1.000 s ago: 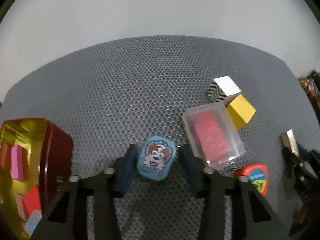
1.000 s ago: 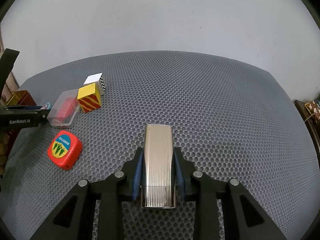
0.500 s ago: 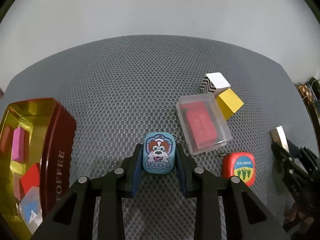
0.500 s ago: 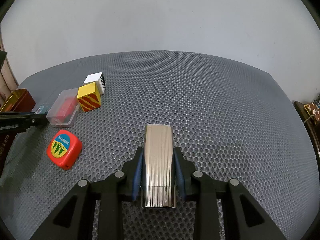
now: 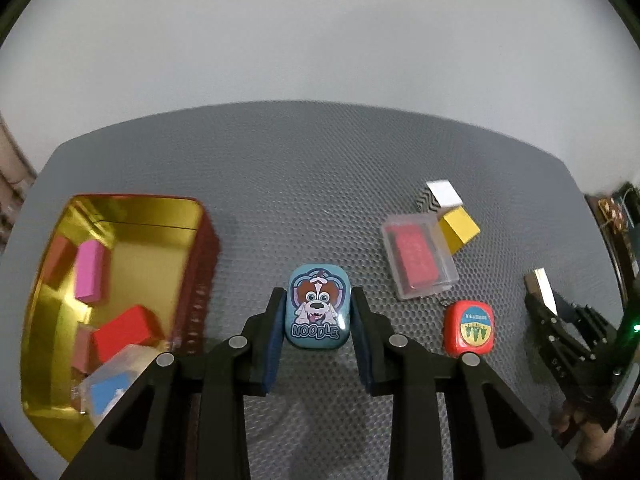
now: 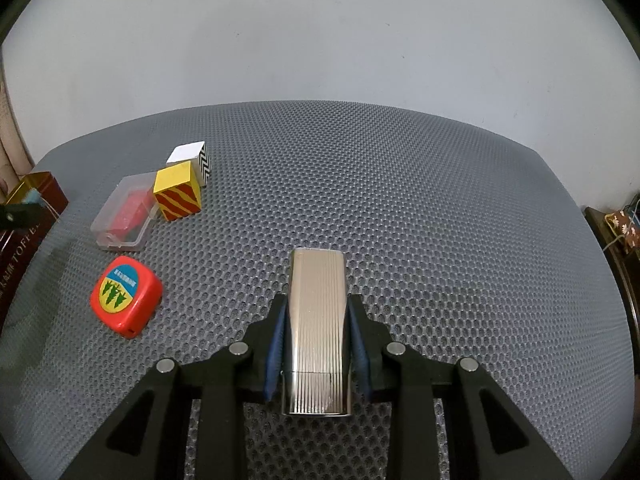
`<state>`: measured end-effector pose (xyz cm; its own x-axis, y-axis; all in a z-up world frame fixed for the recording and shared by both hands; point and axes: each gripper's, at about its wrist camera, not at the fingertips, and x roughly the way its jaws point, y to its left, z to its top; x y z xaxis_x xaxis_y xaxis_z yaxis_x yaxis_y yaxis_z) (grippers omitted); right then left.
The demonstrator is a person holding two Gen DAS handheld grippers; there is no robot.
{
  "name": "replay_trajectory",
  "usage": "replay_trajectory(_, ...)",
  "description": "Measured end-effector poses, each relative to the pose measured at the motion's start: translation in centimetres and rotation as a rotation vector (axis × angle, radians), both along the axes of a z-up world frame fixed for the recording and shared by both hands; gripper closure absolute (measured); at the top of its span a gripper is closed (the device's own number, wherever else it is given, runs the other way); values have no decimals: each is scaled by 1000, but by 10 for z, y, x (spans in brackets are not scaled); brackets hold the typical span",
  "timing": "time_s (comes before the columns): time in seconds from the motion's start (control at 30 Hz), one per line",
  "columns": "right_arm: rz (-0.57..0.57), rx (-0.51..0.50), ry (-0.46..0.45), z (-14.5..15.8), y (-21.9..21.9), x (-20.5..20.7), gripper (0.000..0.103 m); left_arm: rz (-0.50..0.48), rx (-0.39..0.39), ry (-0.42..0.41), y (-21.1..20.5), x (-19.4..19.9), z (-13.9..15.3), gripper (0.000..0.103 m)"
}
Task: Organize rigid objects
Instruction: 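Carry the blue dog-print tin into the gold tin and open the left gripper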
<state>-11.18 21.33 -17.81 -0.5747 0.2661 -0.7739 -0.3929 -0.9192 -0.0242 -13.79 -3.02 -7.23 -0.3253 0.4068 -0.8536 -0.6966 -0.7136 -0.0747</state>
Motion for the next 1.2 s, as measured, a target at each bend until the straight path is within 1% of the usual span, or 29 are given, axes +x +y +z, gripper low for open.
replay_trajectory(0.13, 0, 2, -1, -1, -2, -2, 73, 41, 0, 32, -24, -18, 14, 75)
replay_trajectory(0.27, 0, 4, -2, -2, -4, -3, 73, 107, -12, 56, -50, -31, 22, 75)
replay_trajectory(0.3, 0, 5, -2, -3, -5, -3, 73, 118, -16, 58, -55, -55, 27, 75)
replay_trajectory(0.4, 0, 7, -3, -5, -9, -7, 73, 163, -29, 67, -78, -74, 31, 75)
replay_trajectory(0.43, 0, 7, -3, -5, -9, -7, 73, 180, -32, 68, -78, -78, 29, 75)
replay_trajectory(0.53, 0, 8, -4, -6, -11, -8, 73, 226, -44, 62, -100, -100, 26, 75)
replay_trajectory(0.8, 0, 11, -5, -9, -9, -10, 73, 331, -83, 39, -145, -131, 10, 75)
replay_trajectory(0.9, 0, 12, -5, -11, -10, -9, 73, 342, -98, 29, -153, -137, 3, 75)
replay_trajectory(1.0, -2, 14, -6, -9, -9, -8, 73, 340, -113, 38, -156, -139, 0, 75)
replay_trajectory(1.07, -2, 15, -6, -1, -23, -9, 73, 338, -114, 30, -158, -141, -4, 75)
replay_trajectory(1.2, -2, 16, -6, -2, -25, -11, 72, 331, -134, 16, -160, -146, -17, 75)
